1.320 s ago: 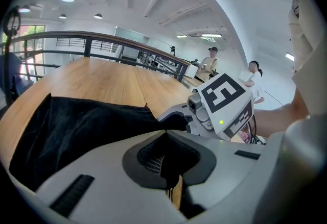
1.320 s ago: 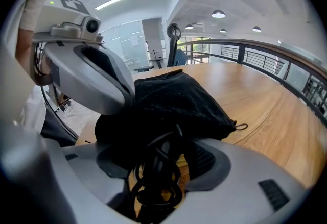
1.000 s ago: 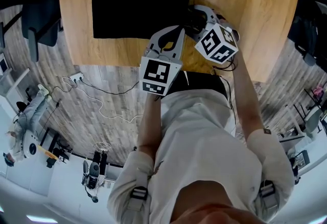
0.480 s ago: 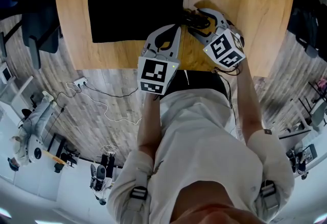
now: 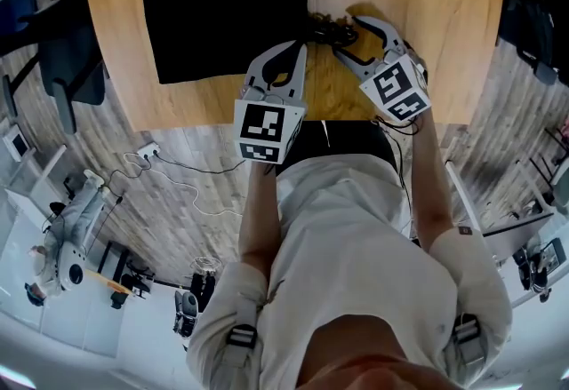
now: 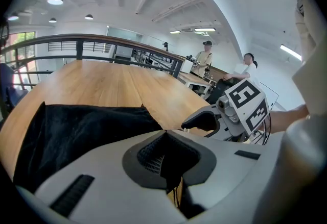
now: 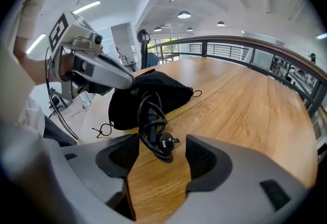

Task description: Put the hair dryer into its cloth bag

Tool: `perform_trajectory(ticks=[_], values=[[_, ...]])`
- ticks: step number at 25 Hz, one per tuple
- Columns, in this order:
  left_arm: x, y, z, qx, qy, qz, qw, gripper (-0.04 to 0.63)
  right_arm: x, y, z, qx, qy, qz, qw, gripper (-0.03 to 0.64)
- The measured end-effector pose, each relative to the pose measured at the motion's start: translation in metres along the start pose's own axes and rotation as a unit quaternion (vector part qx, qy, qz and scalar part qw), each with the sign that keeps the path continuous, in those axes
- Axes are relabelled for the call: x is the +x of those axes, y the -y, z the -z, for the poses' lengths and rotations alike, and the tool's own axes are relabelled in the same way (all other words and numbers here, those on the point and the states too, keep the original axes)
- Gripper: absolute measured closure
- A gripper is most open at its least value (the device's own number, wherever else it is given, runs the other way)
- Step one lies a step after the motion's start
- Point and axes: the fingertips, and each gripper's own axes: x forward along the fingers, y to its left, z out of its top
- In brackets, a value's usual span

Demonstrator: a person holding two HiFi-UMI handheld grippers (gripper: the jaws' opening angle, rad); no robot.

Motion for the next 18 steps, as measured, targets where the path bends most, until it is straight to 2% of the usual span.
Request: perform_trajectory(ticks=[5,12,18], values=[[0.0,-0.001,0.003,0.004,-0.002,0.002,1.0,0.575,-0.007,0.0,0.009,0.031,0.006,0.012,0.999,0.324],[0.0,0.002,0.005,0.007,-0.004,0.004,1.0,0.575,-0.005,-0.004,0.025,0.051,-0.003,0.004,0.999,0.336],[0.0,0.002,0.007,0.008,-0.004,0.006,0.9999,0.575,0.0,-0.005,0.025,0.061,0.003,0.017,0.998,0.41]])
